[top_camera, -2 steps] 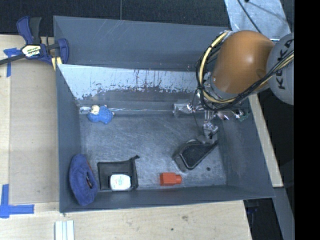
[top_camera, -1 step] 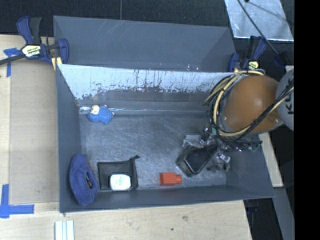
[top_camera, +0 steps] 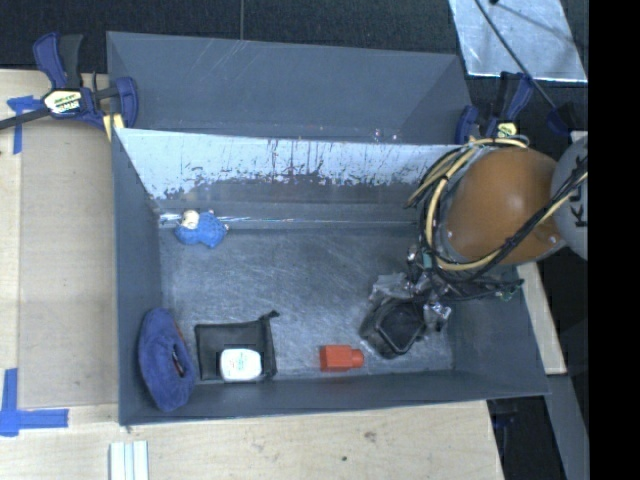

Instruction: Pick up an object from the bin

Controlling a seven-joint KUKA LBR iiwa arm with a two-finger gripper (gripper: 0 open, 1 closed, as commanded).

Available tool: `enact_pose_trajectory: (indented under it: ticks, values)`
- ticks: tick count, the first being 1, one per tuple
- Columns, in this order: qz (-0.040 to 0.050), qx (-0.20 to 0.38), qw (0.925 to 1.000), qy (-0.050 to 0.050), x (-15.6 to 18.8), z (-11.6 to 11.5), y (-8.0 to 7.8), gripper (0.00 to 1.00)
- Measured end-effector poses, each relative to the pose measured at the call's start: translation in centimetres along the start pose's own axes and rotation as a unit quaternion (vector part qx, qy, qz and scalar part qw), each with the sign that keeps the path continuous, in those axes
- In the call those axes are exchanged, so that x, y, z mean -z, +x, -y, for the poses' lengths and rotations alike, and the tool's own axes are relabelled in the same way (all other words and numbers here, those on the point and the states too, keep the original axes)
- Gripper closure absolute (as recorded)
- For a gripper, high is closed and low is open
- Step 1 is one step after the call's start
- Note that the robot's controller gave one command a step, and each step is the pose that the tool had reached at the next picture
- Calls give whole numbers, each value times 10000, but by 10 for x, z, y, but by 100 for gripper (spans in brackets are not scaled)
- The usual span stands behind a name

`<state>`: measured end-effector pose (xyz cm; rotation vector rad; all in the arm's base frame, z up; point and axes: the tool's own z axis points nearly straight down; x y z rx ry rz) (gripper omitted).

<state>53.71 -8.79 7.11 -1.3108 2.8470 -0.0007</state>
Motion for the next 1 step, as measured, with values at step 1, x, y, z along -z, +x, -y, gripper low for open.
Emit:
enact_pose_trajectory:
  ticks: [1]
  values:
    - [-13,170,9999,10,147,14,2,100]
